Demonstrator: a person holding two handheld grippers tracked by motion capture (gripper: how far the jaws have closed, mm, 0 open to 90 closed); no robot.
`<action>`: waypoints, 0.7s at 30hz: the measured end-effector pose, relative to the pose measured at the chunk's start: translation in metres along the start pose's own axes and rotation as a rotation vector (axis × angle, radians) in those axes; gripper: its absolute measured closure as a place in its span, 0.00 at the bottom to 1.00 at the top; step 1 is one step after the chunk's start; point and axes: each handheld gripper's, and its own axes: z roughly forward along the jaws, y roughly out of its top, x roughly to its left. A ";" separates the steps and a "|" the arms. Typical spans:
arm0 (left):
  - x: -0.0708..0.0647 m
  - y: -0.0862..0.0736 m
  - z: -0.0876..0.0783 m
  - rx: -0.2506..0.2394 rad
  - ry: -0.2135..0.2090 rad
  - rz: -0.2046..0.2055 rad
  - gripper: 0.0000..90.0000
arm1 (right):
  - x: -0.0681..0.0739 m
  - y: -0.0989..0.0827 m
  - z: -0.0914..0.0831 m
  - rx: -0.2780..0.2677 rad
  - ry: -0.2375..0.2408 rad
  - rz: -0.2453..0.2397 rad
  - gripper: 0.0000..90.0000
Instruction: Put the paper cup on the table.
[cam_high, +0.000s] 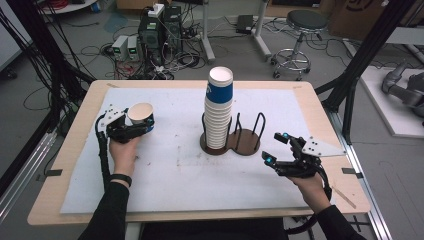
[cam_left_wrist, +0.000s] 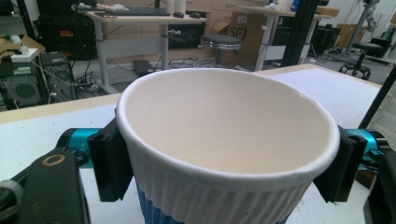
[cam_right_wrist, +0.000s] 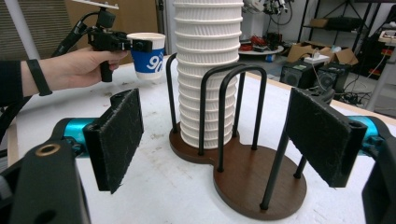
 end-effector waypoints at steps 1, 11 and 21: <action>0.000 -0.001 0.001 0.003 -0.003 -0.002 0.24 | 0.000 0.000 -0.001 -0.001 0.000 0.004 0.22; 0.005 -0.009 0.006 0.032 0.004 -0.010 0.23 | -0.002 -0.002 -0.004 0.001 -0.011 0.007 0.22; 0.004 -0.012 0.009 0.086 0.001 -0.002 0.21 | -0.002 -0.003 -0.003 0.004 -0.013 0.009 0.22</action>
